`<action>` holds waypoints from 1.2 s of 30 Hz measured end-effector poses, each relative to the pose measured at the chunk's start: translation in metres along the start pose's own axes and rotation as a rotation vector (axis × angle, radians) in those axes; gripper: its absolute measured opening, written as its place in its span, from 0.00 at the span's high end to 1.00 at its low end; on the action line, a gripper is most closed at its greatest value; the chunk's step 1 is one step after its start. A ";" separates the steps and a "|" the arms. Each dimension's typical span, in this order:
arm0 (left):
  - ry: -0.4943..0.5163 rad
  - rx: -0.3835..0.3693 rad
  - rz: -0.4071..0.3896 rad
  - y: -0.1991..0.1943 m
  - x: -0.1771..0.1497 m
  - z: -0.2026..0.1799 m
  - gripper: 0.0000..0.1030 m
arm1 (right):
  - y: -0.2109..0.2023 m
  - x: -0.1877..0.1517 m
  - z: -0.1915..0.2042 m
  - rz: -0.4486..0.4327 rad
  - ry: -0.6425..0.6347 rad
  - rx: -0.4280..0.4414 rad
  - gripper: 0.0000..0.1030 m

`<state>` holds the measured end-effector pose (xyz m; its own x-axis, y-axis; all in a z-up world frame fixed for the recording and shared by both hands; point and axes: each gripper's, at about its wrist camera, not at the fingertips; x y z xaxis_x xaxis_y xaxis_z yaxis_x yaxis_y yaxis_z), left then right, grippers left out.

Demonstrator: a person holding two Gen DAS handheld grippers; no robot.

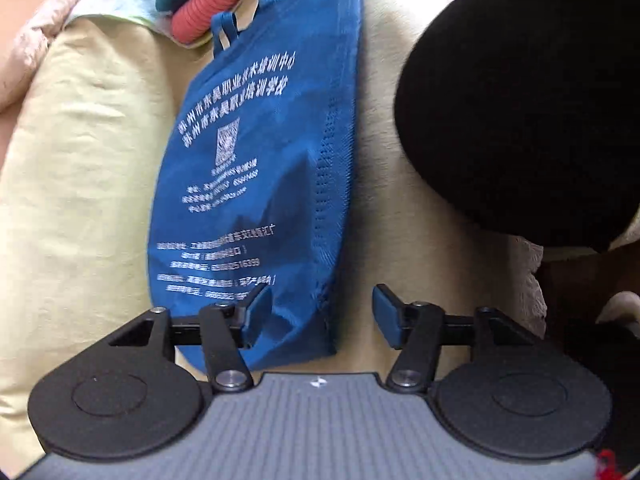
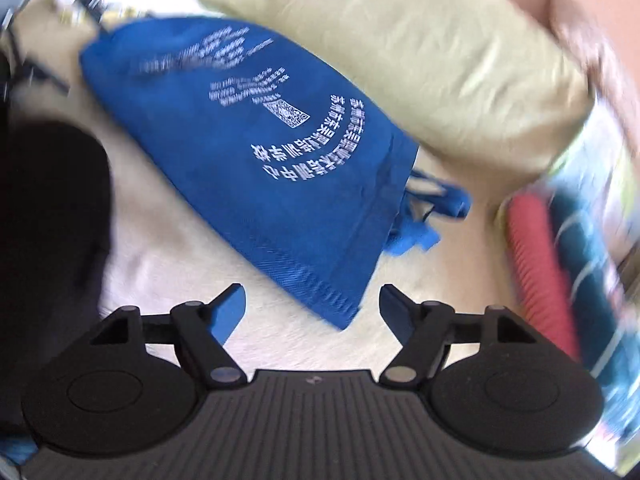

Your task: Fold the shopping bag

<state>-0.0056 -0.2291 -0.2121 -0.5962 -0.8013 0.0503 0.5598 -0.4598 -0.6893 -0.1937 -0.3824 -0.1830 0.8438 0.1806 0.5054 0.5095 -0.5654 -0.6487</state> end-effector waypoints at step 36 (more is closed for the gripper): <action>-1.698 -0.152 0.135 0.079 -0.148 0.277 0.80 | 0.060 0.235 -0.105 -0.338 0.588 0.239 0.39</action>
<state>0.2864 -0.2530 -0.0735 0.7389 -0.3511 0.5750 0.4353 -0.4026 -0.8052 0.0173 -0.4580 -0.0437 0.4368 -0.1869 0.8799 0.8069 -0.3509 -0.4751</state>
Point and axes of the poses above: each gripper's, at about its wrist camera, not at the fingertips, and y roughly the way its jaws point, z to its left, x to its top, and after that the axes turned 8 degrees about z, right-handed
